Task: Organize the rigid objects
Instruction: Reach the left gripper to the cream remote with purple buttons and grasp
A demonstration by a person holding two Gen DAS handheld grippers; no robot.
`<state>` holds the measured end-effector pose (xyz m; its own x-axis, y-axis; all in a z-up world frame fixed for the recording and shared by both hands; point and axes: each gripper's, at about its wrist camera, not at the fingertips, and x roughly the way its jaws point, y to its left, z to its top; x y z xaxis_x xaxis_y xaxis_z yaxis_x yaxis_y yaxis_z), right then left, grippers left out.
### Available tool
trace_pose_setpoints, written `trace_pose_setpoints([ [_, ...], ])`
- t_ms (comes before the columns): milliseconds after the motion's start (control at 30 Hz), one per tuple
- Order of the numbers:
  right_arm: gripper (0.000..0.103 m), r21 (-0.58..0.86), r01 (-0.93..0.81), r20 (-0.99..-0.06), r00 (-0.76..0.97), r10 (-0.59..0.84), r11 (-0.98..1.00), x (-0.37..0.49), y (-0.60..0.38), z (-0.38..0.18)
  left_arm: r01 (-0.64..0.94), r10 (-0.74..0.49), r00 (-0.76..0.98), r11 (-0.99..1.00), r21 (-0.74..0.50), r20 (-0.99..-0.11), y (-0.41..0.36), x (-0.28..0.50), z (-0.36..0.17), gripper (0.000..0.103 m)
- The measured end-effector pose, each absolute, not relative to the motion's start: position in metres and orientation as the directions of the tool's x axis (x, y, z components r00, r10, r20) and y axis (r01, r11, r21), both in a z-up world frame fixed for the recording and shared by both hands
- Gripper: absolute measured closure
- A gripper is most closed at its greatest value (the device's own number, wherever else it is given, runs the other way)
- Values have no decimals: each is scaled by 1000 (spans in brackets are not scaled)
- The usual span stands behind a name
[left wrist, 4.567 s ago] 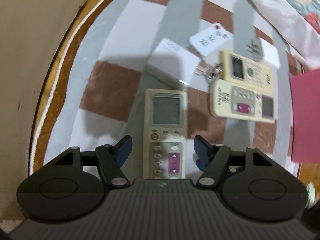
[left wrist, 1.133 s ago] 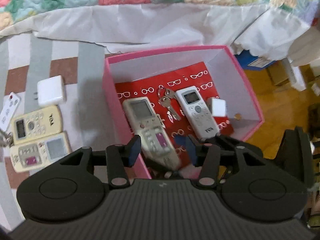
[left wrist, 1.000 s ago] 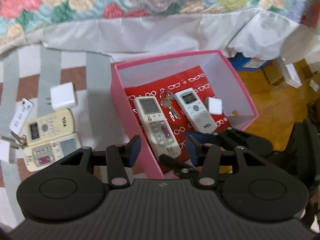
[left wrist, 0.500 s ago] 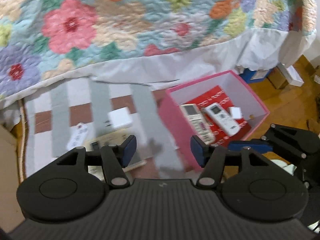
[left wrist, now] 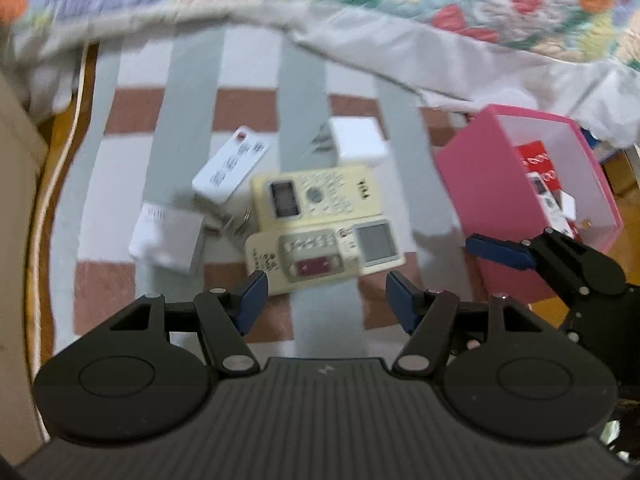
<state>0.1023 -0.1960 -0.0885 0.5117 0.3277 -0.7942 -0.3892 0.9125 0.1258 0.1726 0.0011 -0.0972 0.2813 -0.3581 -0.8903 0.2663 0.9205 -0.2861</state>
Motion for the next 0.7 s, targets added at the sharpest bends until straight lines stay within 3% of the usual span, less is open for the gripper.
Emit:
trace_pose_setpoints([
  [300, 24, 83, -378, -854, 450, 261, 922, 135, -183, -149, 116, -266, 272, 963, -243, -925, 6, 199, -157, 39],
  [367, 19, 80, -385, -862, 437, 258, 919, 140, -180, -159, 106, -249, 270, 968, -228, -930, 7, 202, -167, 39],
  [467, 18, 59, -405, -850, 458, 258, 912, 138, -175, -161, 80, -296, 274, 955, -284, -915, 13, 202, -176, 43],
  [500, 19, 73, -404, -851, 451, 268, 912, 138, -175, -161, 76, -311, 285, 950, -302, -907, 14, 201, -175, 53],
  [700, 34, 105, -357, -881, 400, 254, 928, 129, -175, -150, 103, -341, 277, 940, -325, -898, 14, 198, -174, 53],
])
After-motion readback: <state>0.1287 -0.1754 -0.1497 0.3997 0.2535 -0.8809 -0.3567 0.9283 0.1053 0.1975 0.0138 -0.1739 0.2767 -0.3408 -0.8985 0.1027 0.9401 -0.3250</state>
